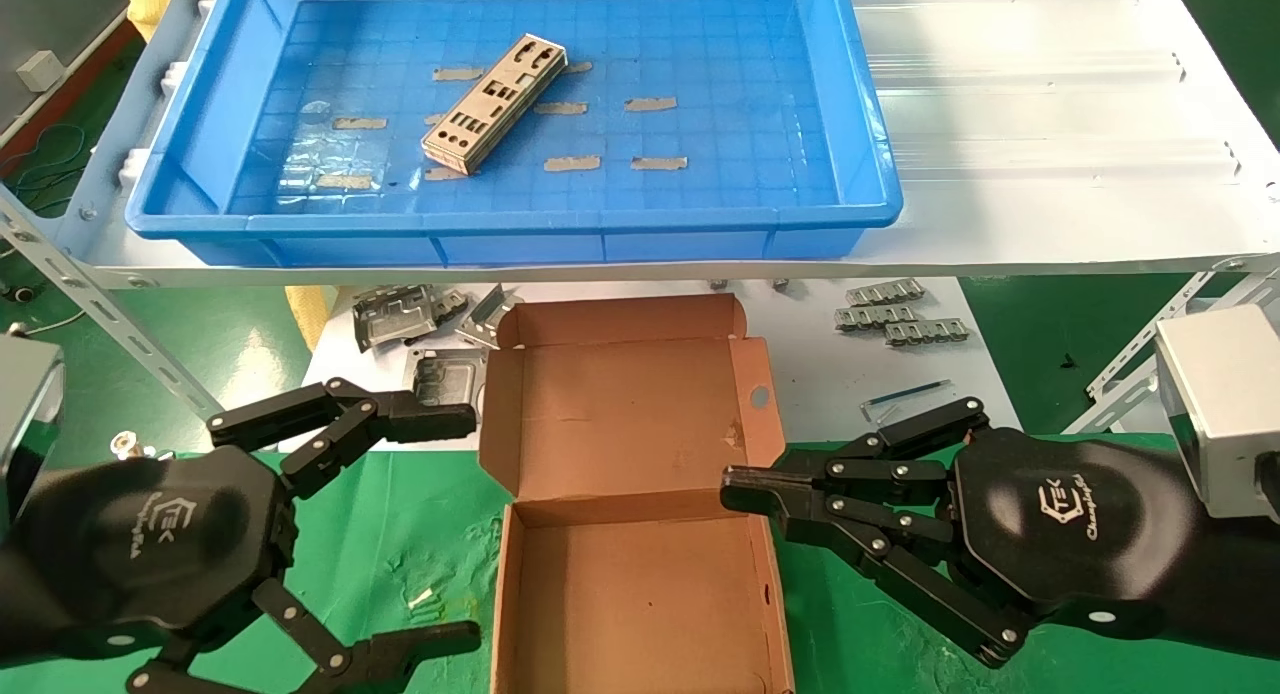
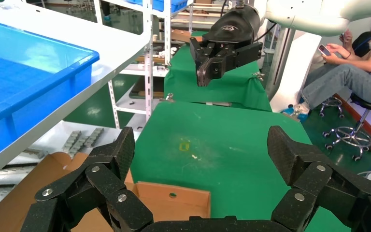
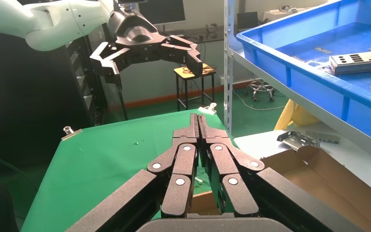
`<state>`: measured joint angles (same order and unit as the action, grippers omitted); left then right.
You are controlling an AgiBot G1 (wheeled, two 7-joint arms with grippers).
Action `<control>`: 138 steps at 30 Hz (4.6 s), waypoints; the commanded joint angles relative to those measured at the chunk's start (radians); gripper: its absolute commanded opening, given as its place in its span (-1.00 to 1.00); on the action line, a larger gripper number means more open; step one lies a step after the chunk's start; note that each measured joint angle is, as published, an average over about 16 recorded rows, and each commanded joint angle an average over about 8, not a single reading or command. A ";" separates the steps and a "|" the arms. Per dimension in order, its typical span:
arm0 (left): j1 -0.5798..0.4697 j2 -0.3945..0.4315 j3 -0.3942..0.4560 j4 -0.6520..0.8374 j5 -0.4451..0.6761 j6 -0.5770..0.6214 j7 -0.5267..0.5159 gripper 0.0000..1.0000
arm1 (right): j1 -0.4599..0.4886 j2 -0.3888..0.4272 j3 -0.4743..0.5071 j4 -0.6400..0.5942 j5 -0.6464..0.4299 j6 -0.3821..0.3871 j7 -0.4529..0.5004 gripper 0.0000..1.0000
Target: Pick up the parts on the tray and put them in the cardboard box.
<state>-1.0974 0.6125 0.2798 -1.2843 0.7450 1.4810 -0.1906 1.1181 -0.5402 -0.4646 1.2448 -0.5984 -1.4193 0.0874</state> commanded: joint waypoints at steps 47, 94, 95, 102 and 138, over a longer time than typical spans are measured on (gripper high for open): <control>-0.938 0.628 0.321 1.178 0.668 -0.401 0.060 1.00 | 0.000 0.000 0.000 0.000 0.000 0.000 0.000 1.00; -0.950 0.671 0.317 1.270 0.665 -0.499 0.129 -1.00 | 0.000 0.000 0.000 0.000 0.000 0.000 0.000 1.00; -0.950 0.671 0.316 1.270 0.665 -0.500 0.130 -1.00 | 0.000 0.000 0.000 0.000 0.000 0.000 0.000 1.00; -0.960 0.667 0.311 1.267 0.657 -0.495 0.138 -1.00 | 0.000 0.000 0.000 0.000 0.000 0.000 0.000 1.00; -0.968 0.661 0.321 1.296 0.671 -0.460 0.101 -0.72 | 0.000 0.000 0.000 0.000 0.000 0.000 0.000 1.00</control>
<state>-2.0671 1.2727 0.6015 0.0113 1.4170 1.0226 -0.0901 1.1182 -0.5402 -0.4647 1.2447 -0.5984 -1.4193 0.0873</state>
